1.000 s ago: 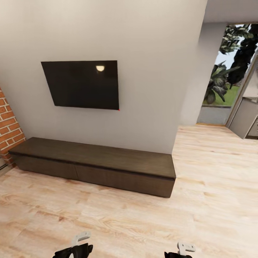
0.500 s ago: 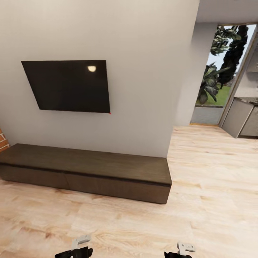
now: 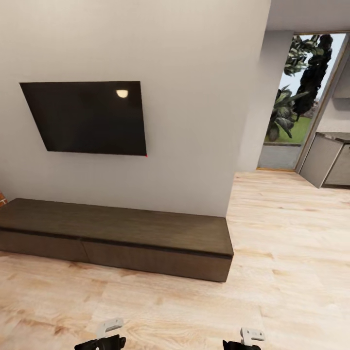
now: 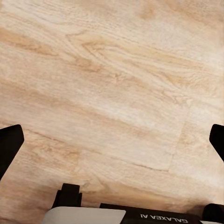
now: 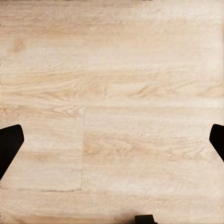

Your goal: Place each of the two pumpkins and all three candles from the living room inside a cabinet in the living room (use any cabinet), then make sure every cabinet is closed, and position the cauldron so it is next to a table in the living room.

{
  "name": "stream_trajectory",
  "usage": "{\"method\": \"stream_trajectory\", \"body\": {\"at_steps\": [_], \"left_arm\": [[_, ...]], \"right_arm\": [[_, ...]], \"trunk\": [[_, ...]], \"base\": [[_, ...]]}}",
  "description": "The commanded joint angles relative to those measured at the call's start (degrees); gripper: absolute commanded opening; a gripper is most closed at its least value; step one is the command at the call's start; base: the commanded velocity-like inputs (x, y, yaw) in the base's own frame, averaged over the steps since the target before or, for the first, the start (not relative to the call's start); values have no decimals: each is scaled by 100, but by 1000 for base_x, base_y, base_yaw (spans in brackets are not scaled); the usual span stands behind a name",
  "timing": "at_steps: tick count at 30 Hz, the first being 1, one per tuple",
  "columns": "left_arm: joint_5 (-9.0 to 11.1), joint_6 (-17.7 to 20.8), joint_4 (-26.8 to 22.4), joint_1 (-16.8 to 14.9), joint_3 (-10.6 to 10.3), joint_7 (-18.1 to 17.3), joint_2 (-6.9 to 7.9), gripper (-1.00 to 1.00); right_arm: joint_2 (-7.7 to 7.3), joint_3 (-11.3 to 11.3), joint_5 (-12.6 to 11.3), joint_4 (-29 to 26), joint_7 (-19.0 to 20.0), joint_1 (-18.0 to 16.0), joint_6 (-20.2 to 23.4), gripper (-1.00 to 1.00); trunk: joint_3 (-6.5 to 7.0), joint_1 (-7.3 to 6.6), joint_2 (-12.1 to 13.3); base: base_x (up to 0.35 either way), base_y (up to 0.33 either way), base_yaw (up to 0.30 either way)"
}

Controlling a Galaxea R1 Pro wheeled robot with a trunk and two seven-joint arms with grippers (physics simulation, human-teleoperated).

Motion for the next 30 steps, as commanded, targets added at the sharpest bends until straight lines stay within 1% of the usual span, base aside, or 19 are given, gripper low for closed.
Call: {"method": "stream_trajectory", "body": {"at_steps": [1,4,8,21,26,30], "left_arm": [[57,38,-11,-1,25,4,-5,100],[57,38,-11,-1,25,4,-5,100],[64,38,-11,-2,25,4,-5,100],[57,38,-11,-1,24,4,-5,100],[63,38,-11,-1,25,4,-5,100],[67,38,-11,-1,25,4,-5,100]], "right_arm": [[0,-4,-55,-14,4,-2,23,100],[-1,-9,-62,-23,9,-1,23,100],[5,-11,-65,-33,3,-2,25,100],[-1,-20,-72,-36,7,0,34,100],[-2,-20,-73,-36,8,0,33,100],[-2,-20,-74,-36,22,-2,27,100]], "trunk": [[-6,0,-4],[-6,0,-4],[-6,0,-4],[4,0,-4],[6,0,-4],[28,0,-4]], "base": [[23,0,0],[141,0,0],[262,0,0],[31,0,0],[216,0,-4],[313,0,-98]]}}
